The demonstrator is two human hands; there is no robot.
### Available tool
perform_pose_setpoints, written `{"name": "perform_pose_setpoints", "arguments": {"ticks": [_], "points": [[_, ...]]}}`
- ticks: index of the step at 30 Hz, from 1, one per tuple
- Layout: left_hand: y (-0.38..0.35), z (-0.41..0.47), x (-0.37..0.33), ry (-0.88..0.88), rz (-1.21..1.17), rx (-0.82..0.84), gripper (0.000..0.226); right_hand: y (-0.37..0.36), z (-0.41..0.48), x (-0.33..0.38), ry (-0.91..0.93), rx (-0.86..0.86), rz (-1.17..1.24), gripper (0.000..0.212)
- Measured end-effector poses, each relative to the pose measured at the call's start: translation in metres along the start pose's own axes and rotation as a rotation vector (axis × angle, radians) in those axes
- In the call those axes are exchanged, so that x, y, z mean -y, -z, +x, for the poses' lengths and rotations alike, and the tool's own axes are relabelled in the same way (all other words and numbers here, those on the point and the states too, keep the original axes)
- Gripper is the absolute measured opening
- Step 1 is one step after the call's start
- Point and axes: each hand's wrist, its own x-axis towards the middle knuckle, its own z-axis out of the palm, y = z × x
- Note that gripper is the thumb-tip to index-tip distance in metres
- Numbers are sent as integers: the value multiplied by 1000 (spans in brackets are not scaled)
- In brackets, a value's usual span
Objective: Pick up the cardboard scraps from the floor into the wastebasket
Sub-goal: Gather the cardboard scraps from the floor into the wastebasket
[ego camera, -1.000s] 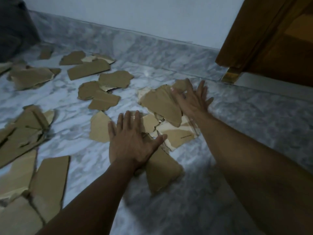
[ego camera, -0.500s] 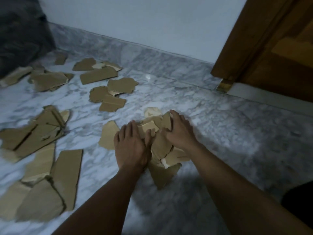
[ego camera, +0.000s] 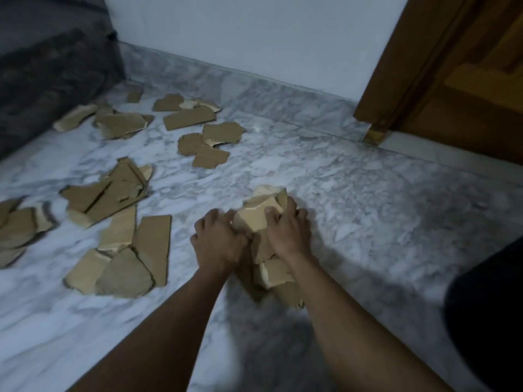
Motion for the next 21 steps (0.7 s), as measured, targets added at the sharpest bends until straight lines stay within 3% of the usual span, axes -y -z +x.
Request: {"name": "perform_pose_setpoints", "arguments": {"ticks": [3, 6, 9, 13, 16, 21], "points": [[10, 4, -14, 282, -496, 74, 57, -4, -15, 5, 23, 48, 153, 62], [19, -6, -23, 347, -793, 242, 48, -6, -40, 1, 62, 44, 300, 59], [28, -31, -21, 296, -934, 344, 49, 4, -60, -6, 37, 8, 428, 63], [44, -45, -39, 183, -1090, 326, 70, 45, -78, -2, 141, -87, 317, 64], [69, -50, -83, 30, -1131, 317, 81, 95, -85, 7, 169, -207, 233, 61], [120, -69, -181, -240, -1101, 362, 84, 214, -107, 16, 196, -307, 334, 65]]}}
